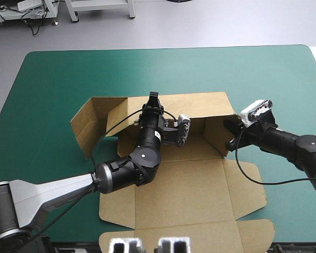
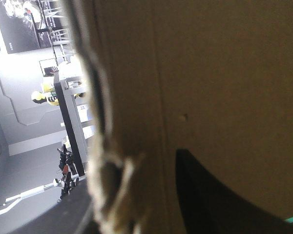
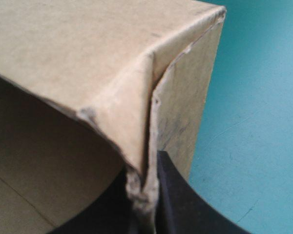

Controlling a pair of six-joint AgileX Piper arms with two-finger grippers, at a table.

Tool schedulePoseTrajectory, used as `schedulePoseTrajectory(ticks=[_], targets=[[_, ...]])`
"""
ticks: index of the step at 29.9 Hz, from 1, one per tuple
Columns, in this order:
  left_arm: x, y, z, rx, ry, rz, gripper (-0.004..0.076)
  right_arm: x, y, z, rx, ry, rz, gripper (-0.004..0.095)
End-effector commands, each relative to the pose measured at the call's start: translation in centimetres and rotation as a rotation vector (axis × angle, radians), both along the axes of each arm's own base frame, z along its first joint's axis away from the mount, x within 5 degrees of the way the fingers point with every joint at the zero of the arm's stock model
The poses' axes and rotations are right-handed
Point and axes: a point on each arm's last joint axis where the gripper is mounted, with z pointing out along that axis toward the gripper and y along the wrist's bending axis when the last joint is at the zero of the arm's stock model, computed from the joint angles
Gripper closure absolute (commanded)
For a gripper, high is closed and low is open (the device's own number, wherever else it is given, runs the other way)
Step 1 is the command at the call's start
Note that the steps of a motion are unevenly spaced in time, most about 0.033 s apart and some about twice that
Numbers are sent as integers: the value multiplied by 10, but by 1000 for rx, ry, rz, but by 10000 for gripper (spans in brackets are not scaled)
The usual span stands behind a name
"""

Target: Fold the box

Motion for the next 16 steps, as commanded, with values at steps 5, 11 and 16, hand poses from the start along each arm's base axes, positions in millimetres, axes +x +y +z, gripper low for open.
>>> schedulePoseTrajectory(ticks=[5,11,16], targets=[[-9,1,28,-112,-79,-4,389,-3,1,7,1,-8,21,912],[-46,-15,45,-177,-92,-116,389,-2,0,6,-4,-2,-4,911],[-77,-23,58,-276,-86,-196,393,-1,-1,6,-1,2,-19,912]])
